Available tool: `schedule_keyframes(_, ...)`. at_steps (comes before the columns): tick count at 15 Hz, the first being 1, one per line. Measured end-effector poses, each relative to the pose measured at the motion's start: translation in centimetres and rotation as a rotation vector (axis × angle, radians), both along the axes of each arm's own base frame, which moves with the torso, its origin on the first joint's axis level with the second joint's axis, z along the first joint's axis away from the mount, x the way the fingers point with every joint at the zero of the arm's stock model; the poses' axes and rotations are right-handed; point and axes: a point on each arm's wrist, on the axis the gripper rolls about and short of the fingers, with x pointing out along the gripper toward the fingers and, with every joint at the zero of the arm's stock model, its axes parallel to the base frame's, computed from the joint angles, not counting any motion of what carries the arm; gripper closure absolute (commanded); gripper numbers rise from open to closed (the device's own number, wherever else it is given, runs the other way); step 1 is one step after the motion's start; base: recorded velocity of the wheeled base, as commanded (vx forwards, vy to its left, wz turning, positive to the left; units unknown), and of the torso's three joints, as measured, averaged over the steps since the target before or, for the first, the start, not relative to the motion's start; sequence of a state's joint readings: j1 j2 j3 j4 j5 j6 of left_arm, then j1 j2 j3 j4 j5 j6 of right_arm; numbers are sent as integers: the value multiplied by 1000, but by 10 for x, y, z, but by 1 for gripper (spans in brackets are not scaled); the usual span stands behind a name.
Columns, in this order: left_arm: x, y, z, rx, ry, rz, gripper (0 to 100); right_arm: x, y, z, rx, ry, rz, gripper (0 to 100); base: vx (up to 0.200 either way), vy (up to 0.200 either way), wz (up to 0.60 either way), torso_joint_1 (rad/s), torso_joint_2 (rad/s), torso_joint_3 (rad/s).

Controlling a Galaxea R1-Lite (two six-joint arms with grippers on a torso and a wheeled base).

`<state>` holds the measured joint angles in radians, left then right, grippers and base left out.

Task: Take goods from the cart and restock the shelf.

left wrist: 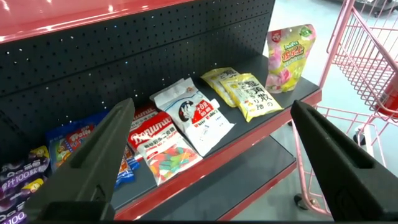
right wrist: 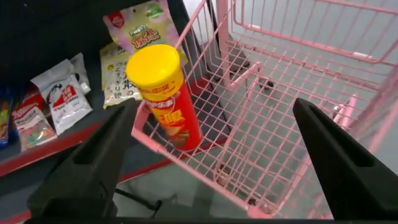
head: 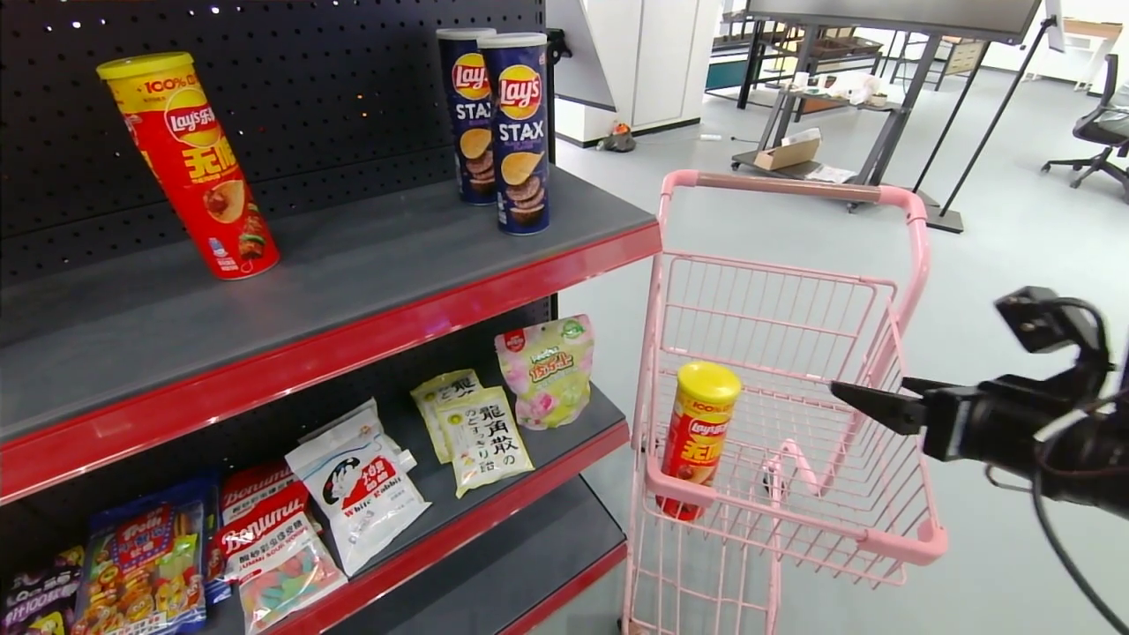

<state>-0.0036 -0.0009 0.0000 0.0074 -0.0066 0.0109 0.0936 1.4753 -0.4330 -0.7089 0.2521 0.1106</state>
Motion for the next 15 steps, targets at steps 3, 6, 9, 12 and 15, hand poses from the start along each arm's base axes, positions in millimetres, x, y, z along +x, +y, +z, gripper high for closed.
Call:
schedule_keyframes(3, 0, 0, 0, 1, 0, 0, 0, 48, 18, -41, -21, 7, 75, 0, 0, 0, 0, 0, 0, 0)
schedule_keyframes(6, 0, 0, 0, 1, -1, 0, 0, 61, 42, -72, -34, 85, 159, 0, 0, 0, 0, 0, 0, 0)
schedule_keyframes(9, 0, 0, 0, 1, -1, 1, 0, 64, 59, -86, -41, 124, 213, 0, 0, 0, 0, 0, 0, 0)
schedule_keyframes(12, 0, 0, 0, 1, -2, -1, 0, 76, 68, -91, -43, 121, 230, 0, 0, 0, 0, 0, 0, 0)
schedule_keyframes(15, 0, 0, 0, 1, -1, 0, 0, 92, 74, -93, -39, 97, 234, 0, 0, 0, 0, 0, 0, 0)
